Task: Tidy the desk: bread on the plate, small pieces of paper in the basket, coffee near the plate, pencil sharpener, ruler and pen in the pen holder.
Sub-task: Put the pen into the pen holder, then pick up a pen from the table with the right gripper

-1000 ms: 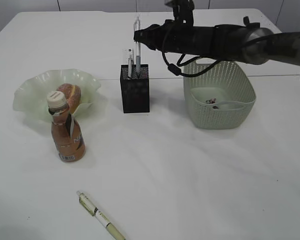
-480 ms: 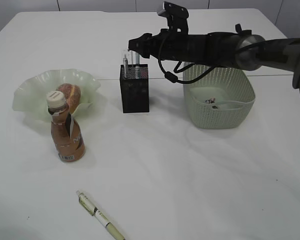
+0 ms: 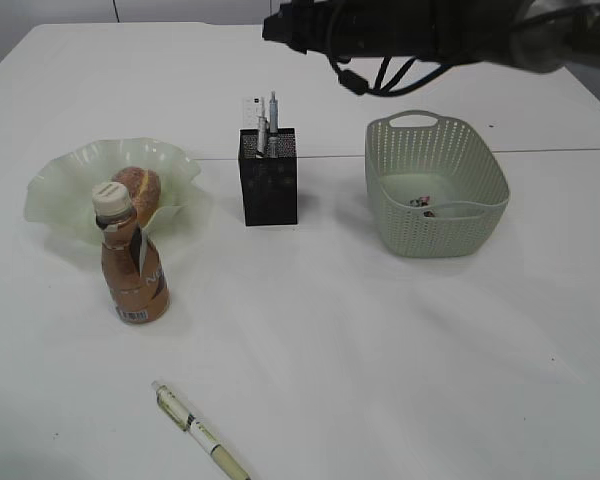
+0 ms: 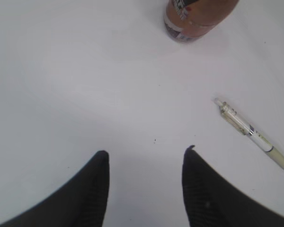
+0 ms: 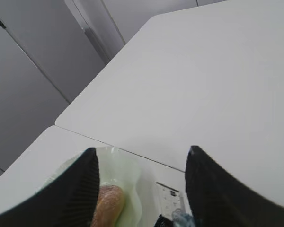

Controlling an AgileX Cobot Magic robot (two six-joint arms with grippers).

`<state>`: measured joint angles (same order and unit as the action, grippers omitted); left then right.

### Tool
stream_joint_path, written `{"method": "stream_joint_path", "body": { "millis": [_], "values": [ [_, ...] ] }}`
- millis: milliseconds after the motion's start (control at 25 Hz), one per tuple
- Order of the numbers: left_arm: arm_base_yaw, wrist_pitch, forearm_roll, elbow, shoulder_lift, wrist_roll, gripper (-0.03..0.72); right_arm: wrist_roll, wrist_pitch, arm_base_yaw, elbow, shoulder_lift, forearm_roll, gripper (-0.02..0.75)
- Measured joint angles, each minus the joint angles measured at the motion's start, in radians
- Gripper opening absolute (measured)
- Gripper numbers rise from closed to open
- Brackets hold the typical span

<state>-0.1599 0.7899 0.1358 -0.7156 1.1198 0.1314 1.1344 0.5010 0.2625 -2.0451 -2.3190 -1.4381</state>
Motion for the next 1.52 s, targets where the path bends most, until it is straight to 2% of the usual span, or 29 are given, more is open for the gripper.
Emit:
{"method": "stream_joint_path", "body": {
  "millis": [160,240,320,400,520,760,1120,1320,1520],
  "values": [
    [0.0,0.0,0.0,0.0,0.0,0.0,0.37,-0.442,0.108,0.0,-0.001,0.111,0.418,0.424],
    [0.0,0.0,0.0,0.0,0.0,0.0,0.37,-0.584,0.216,0.008,-0.001,0.151,0.639,0.424],
    [0.0,0.0,0.0,0.0,0.0,0.0,0.37,-0.713,0.337,0.028,-0.001,0.188,0.815,0.423],
    [0.0,-0.002,0.0,0.0,0.0,0.0,0.37,-0.811,0.435,0.054,-0.001,0.218,0.964,0.423],
    [0.0,-0.004,0.0,0.0,0.0,0.0,0.37,-0.912,0.531,0.107,-0.001,0.251,1.117,0.422],
    [0.0,-0.008,0.0,0.0,0.0,0.0,0.37,-0.957,0.713,0.222,-0.002,0.258,1.239,0.414],
    [0.0,-0.008,0.0,0.0,0.0,0.0,0.37,-1.074,0.735,0.41,0.079,0.256,1.333,0.412],
    [0.0,-0.004,-0.01,0.0,0.0,0.0,0.37,-1.114,0.735,0.528,0.093,0.19,1.337,0.411],
    [0.0,-0.004,-0.048,0.0,0.0,0.0,0.369,-1.152,0.733,0.602,0.133,0.132,1.34,0.408]
  ]
}}
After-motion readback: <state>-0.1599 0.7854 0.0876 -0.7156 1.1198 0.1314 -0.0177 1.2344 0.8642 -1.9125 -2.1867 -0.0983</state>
